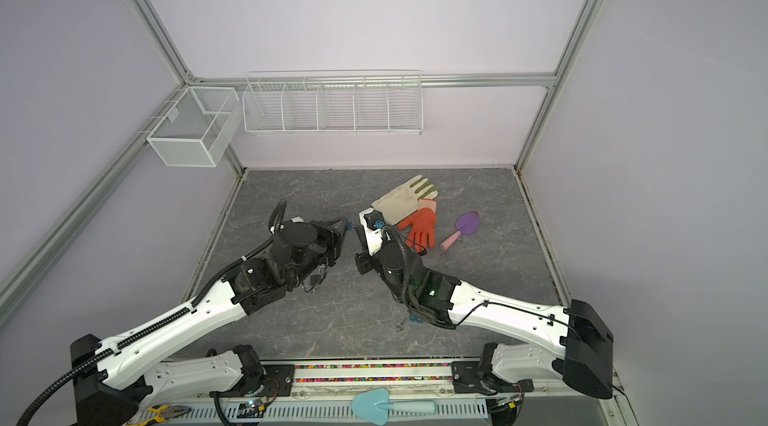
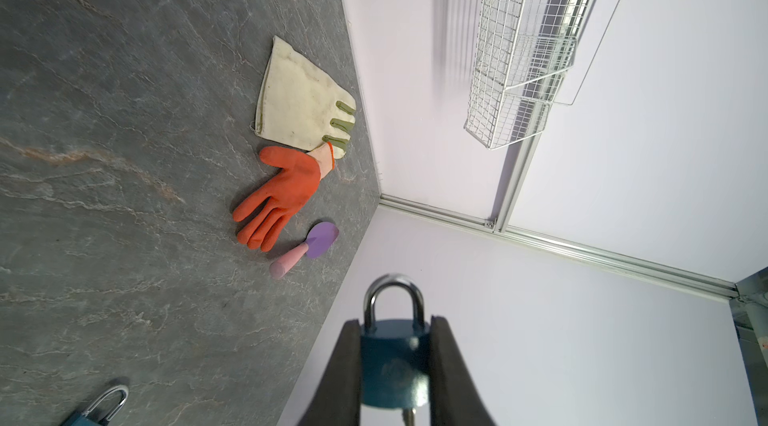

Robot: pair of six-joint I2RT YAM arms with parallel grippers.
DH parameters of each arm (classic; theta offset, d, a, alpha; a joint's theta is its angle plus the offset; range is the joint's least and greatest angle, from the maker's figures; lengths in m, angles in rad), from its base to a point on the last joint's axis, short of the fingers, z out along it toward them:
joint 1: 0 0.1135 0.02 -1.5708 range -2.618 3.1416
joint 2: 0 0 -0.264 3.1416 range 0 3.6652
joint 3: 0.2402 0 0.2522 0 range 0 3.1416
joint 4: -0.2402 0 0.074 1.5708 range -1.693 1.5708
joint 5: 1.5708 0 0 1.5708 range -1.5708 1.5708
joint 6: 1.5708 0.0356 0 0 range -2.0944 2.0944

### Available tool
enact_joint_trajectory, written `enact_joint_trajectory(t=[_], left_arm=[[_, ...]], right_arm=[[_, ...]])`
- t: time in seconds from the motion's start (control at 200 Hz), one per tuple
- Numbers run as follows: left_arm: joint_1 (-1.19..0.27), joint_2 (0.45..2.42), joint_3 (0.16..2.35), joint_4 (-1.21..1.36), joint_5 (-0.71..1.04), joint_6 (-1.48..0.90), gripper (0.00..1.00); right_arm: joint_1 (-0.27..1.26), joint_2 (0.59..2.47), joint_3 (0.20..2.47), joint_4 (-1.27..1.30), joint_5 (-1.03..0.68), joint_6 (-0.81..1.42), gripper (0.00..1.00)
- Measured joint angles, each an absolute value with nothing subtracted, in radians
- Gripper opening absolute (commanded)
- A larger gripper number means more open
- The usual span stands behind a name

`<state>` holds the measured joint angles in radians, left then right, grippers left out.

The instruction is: Unlock with the key

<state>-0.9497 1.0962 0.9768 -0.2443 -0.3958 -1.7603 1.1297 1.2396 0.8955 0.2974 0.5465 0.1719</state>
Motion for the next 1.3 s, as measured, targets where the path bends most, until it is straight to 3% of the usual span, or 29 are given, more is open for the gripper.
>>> enact_joint_trajectory(t=[1.299], left_arm=[[-0.938,1.095,0.976,-0.215,-0.389,-1.786,0.00]], right_arm=[[1.142,1.275,0.899,0.358,0.551,0.100,0.06]])
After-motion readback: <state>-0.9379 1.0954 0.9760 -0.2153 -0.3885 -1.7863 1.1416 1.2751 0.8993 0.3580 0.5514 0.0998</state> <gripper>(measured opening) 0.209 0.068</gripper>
